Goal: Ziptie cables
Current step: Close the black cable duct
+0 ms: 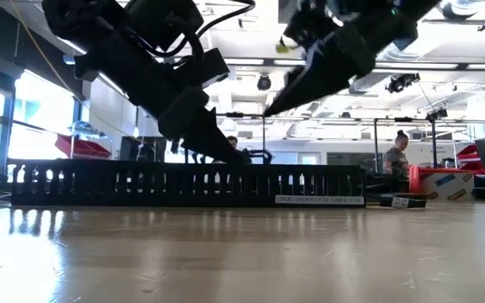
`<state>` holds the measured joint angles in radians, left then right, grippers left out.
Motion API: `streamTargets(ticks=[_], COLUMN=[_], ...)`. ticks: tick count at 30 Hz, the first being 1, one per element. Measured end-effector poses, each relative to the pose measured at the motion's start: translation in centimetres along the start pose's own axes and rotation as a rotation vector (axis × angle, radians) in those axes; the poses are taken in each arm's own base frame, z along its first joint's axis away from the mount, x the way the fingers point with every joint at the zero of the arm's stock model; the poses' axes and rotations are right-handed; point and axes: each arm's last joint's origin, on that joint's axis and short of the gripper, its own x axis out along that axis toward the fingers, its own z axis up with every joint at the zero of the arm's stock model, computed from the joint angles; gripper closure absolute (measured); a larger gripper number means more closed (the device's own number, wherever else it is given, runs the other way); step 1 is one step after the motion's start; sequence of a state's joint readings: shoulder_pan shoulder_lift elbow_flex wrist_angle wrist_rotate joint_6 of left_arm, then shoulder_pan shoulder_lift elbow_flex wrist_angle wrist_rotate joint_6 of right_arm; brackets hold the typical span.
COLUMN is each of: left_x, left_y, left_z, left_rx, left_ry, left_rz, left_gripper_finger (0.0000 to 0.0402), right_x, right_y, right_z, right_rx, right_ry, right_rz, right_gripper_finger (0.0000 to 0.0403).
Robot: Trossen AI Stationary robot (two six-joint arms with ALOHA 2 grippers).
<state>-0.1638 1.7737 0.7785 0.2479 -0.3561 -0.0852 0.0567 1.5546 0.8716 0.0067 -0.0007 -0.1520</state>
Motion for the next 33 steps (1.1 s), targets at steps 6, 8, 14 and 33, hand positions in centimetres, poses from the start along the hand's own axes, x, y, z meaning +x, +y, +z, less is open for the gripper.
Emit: streamTargets(ticks=[6,8,14,33], left_x=[-1.5,-2.8,-7.9,-8.2], left_y=[0.6,1.0,1.9,2.7], left_z=[1.2,2.2,3.8,-6.3], left_rx=[0.078,0.071,-0.055,-0.266], left_ry=[-0.05,-0.094,-0.109,0.103], left_rz=[0.025,0.023,-0.031,0.101], left_gripper_finger=[0.0382,0.0382,0.0382,0.04], right_x=[1.4,2.0,2.2,1.4], right_y=[0.7,0.9,0.7,1.2], right_z=[-4.9,-6.7,-8.4,-7.8], right_rx=[0.201,0.263,0.382,0.467], right_ry=[-0.034,-0.001,0.026,-0.021], right_rz=[0.011,-0.02,-0.159,-0.251], right_gripper_finger=[0.0125,0.0151,0.0239,0.0298])
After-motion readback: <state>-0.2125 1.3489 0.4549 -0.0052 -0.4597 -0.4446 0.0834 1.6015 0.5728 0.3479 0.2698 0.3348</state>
